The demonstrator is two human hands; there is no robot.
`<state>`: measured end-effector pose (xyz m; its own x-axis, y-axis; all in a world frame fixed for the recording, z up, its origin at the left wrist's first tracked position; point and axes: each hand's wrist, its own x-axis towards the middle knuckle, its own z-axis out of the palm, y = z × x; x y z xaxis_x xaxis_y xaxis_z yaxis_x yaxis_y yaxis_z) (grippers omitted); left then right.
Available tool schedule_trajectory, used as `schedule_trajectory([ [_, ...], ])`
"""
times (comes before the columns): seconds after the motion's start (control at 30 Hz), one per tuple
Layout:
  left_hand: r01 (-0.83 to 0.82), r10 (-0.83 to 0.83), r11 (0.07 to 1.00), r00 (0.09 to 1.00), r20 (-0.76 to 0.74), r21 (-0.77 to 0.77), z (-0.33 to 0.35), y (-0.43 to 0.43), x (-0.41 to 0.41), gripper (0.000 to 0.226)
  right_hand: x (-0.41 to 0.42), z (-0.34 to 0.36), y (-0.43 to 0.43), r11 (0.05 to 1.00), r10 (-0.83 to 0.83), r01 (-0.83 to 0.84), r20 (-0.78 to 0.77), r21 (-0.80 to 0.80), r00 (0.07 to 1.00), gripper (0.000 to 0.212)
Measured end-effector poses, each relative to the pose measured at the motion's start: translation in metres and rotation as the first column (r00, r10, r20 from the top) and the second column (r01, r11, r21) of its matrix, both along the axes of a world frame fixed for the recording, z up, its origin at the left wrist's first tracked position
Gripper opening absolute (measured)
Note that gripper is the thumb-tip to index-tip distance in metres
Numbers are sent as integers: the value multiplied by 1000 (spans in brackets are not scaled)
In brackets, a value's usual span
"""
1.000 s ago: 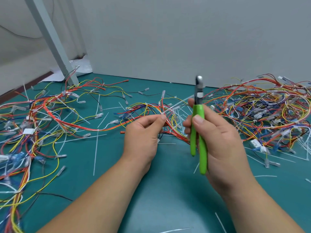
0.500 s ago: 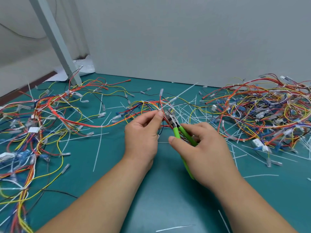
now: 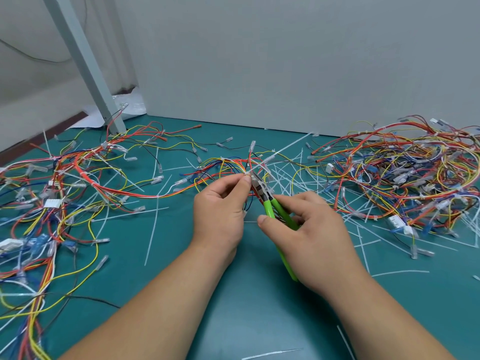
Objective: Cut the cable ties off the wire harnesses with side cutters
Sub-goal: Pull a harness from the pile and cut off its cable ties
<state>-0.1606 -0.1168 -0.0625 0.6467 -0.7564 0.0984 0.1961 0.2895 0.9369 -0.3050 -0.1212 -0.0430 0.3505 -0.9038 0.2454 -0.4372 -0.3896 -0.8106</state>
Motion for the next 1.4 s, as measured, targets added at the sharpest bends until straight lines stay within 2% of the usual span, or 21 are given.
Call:
schedule_trajectory([
  [0.07, 2, -2, 1000, 1000, 7, 6, 0, 0, 0, 17, 0, 0, 1, 1000, 3, -3, 5, -3, 1000, 36],
  [0.17, 15, -16, 1000, 1000, 27, 10, 0, 0, -1, 15, 1, 0, 0, 1000, 7, -8, 31, 8, 1000, 21],
  [0.4, 9, -9, 1000, 1000, 19, 30, 1, 0, -1, 14, -1, 1, -1, 1000, 7, -7, 34, -2, 999, 27],
  [0.57, 17, -17, 1000, 1000, 17, 10, 2, 0, -1, 16, -1, 1, 0, 1000, 12, -12, 13, -23, 1000, 13],
  [0.97, 44, -43, 999, 998, 53, -11, 3, 2, -3, 20, -2, -2, -2, 999, 5, -4, 19, -41, 1000, 25],
  [1.4, 36, -36, 999, 999, 21, 2, 5, 3, -4, 23, -2, -1, -2, 999, 21, -21, 13, -28, 1000, 21],
])
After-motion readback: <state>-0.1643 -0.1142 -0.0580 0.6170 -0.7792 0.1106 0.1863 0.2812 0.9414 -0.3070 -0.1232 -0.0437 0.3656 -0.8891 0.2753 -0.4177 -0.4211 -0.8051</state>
